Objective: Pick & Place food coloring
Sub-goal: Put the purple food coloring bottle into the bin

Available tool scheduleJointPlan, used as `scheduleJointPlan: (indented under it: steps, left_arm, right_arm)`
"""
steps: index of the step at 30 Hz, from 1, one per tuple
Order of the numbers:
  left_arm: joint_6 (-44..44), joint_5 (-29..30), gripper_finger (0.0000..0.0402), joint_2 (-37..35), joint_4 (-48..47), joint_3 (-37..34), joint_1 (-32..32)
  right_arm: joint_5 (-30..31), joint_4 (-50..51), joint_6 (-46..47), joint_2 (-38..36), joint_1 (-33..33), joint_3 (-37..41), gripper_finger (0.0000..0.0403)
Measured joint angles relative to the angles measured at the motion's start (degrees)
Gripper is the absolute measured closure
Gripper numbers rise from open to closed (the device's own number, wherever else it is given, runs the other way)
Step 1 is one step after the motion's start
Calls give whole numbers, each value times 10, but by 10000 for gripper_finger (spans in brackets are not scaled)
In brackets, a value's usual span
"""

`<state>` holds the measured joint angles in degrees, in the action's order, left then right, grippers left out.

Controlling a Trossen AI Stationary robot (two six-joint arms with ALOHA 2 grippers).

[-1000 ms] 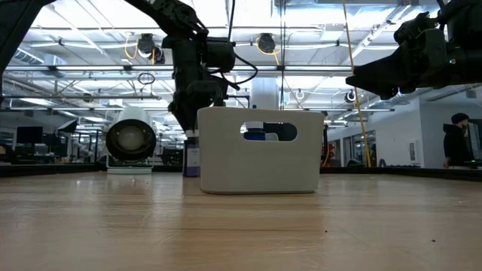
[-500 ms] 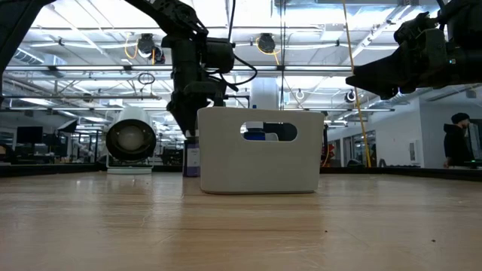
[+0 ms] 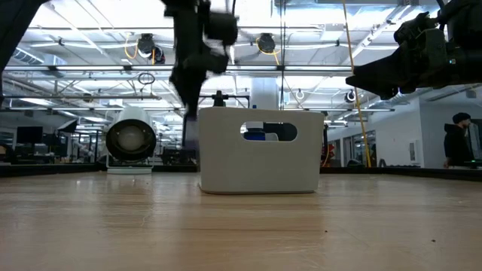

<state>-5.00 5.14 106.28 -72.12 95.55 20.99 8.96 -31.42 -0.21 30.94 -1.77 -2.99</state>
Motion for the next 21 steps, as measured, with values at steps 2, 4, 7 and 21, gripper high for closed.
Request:
scheduleJointPlan:
  steps: [2,4,7,21]
  left_arm:
    - [-2,7,282,-4,-27,45,-23]
    - [-9,8,282,-14,-56,88,-52]
    - [-13,15,282,-27,-78,149,-112]
    - [-83,73,282,9,0,221,-384]
  right_arm:
    - [0,0,0,0,0,0,197]
    - [0,0,0,0,0,0,197]
    - [0,0,0,0,0,0,197]
    - [1,-19,8,2,0,0,197]
